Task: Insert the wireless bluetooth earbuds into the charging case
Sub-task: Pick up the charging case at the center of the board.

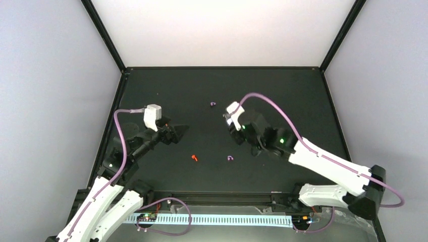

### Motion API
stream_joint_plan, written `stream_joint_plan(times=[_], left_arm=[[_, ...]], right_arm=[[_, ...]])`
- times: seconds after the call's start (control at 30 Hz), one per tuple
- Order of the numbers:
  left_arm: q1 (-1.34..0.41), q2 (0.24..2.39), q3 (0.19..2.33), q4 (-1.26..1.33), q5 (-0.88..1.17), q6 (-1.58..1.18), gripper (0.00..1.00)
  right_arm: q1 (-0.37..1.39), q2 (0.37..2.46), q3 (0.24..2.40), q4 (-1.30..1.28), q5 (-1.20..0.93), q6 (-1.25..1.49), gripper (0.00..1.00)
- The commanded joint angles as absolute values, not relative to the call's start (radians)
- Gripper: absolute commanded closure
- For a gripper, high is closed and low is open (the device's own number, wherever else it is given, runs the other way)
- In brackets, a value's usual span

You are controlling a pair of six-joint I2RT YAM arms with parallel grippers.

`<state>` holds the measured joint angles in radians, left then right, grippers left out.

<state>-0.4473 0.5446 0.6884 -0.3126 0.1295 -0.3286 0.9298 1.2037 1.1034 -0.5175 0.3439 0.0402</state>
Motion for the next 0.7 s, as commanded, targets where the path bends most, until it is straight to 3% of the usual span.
stream_joint_plan(times=[0.0,0.27,0.67], left_arm=[[-0.463,0.558,0.758,-0.312,0.365,-0.398,0.01],[-0.646,0.629,0.76,-0.24,0.42,-0.484,0.01],[-0.875,0.898,0.884,-0.228,0.326,-0.545,0.05]], right_arm=[[1.059,1.071,1.025,-0.602,0.432,-0.046,0.99],[1.148,0.919,0.927,-0.636,0.393,-0.063,0.99],[1.196,0.938,0.953,-0.61,0.38,-0.098,0.99]])
